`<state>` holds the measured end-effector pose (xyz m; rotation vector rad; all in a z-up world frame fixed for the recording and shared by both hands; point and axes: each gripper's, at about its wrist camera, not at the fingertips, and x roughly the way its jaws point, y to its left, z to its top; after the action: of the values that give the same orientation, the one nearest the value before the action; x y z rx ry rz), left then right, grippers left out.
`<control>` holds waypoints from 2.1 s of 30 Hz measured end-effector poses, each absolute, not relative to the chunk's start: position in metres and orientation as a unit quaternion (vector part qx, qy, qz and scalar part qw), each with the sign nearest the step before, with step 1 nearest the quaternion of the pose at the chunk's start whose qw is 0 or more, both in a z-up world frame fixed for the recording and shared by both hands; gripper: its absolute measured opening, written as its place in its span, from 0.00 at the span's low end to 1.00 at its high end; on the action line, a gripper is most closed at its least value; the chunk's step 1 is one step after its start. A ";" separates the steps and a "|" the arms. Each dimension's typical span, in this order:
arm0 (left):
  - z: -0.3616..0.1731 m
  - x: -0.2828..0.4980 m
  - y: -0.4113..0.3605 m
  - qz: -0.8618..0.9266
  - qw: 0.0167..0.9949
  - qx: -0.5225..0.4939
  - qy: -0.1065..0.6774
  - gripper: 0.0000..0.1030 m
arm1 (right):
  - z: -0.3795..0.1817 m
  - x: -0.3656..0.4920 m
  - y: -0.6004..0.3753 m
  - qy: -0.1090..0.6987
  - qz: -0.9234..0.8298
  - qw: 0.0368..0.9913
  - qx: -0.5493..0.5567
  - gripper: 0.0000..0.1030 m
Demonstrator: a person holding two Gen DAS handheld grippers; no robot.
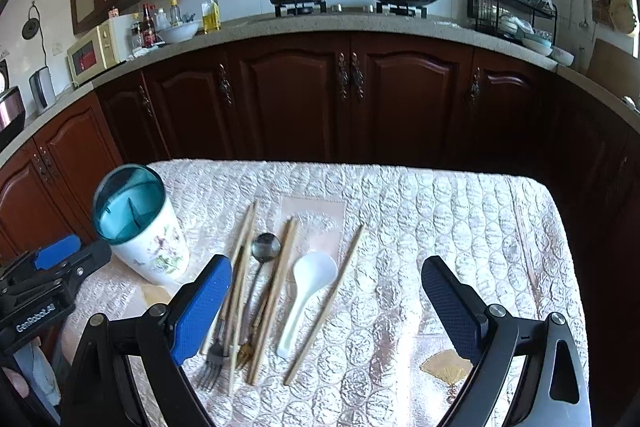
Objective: Organize utensils
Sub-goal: 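Grasp a bamboo chopstick with the right tool while the left tool grasps another chopstick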
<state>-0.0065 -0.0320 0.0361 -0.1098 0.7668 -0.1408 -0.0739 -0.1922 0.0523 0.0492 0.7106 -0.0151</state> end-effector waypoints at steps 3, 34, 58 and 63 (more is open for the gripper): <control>0.017 -0.004 -0.030 -0.081 0.914 -0.058 0.393 0.64 | 0.034 -0.065 -0.201 0.372 -0.009 0.927 0.033 0.92; -0.074 0.052 -0.055 -0.174 0.843 -0.081 0.503 0.02 | -0.098 0.013 -0.237 0.514 0.121 0.826 0.199 0.05; -0.061 0.013 -0.040 -0.195 0.832 -0.076 0.513 0.04 | -0.076 -0.057 -0.252 0.521 0.127 0.821 0.197 0.05; -0.064 -0.036 -0.024 -0.208 0.810 -0.045 0.546 0.04 | -0.088 -0.078 -0.244 0.560 0.137 0.798 0.175 0.05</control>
<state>-0.0356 -0.0241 -0.0638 -0.0953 1.1666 -0.4454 -0.0778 -0.2441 -0.0879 0.3749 1.2031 0.2946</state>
